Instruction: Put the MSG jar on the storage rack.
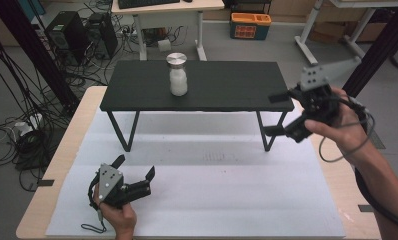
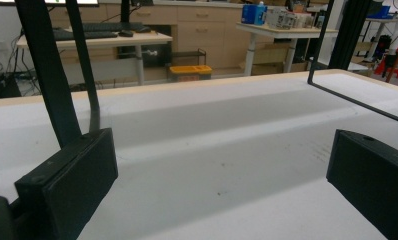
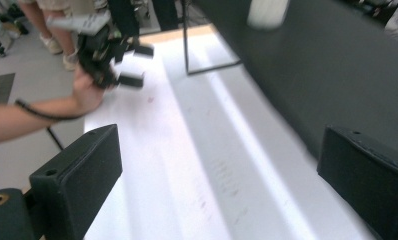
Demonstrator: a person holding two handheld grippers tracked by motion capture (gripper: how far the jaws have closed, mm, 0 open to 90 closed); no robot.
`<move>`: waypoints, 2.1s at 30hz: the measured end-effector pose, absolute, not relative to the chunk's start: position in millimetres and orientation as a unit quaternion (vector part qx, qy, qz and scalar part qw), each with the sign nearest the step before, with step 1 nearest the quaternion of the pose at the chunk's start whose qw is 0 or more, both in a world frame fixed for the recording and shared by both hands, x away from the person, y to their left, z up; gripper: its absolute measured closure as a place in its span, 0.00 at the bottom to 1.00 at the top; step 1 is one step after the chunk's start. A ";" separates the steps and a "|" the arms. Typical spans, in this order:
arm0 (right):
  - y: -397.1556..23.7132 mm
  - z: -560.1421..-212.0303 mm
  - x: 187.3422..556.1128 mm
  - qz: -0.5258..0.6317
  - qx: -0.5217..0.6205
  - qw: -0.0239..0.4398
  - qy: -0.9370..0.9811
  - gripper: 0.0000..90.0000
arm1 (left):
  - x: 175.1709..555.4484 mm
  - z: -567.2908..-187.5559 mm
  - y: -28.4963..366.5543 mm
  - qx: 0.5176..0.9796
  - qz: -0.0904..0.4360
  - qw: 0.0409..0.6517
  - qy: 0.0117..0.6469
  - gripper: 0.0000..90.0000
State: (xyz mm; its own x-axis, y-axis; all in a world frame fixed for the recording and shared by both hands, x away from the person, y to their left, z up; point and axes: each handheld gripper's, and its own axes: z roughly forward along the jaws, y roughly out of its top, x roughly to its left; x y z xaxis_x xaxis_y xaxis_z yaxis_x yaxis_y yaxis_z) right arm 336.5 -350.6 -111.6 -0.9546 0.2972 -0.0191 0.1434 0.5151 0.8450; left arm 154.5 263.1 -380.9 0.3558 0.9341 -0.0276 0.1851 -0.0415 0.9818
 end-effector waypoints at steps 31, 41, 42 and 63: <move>-368.7 -208.3 321.1 0.434 0.170 0.021 0.884 0.04 | 154.3 -380.9 263.5 0.629 0.352 0.531 0.445 0.00; -363.1 -215.0 324.6 0.425 0.168 0.009 0.890 0.04 | 154.3 -381.1 263.4 0.630 0.352 0.532 0.444 0.00; -362.9 -215.2 324.8 0.425 0.167 0.009 0.890 0.04 | 154.2 -381.0 263.4 0.630 0.352 0.531 0.444 0.00; -353.7 -214.3 331.0 0.418 0.155 0.000 0.895 0.04 | 153.8 -381.5 263.3 0.629 0.353 0.533 0.443 0.00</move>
State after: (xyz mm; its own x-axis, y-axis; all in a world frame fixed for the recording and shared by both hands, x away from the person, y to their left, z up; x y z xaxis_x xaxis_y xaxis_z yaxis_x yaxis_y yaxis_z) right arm 331.0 -353.7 -214.3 -0.9522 0.2764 0.1299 0.2771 0.6029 0.7482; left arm 153.8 263.3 -381.5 0.3583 0.9332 -0.0280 0.1816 -0.0402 0.9826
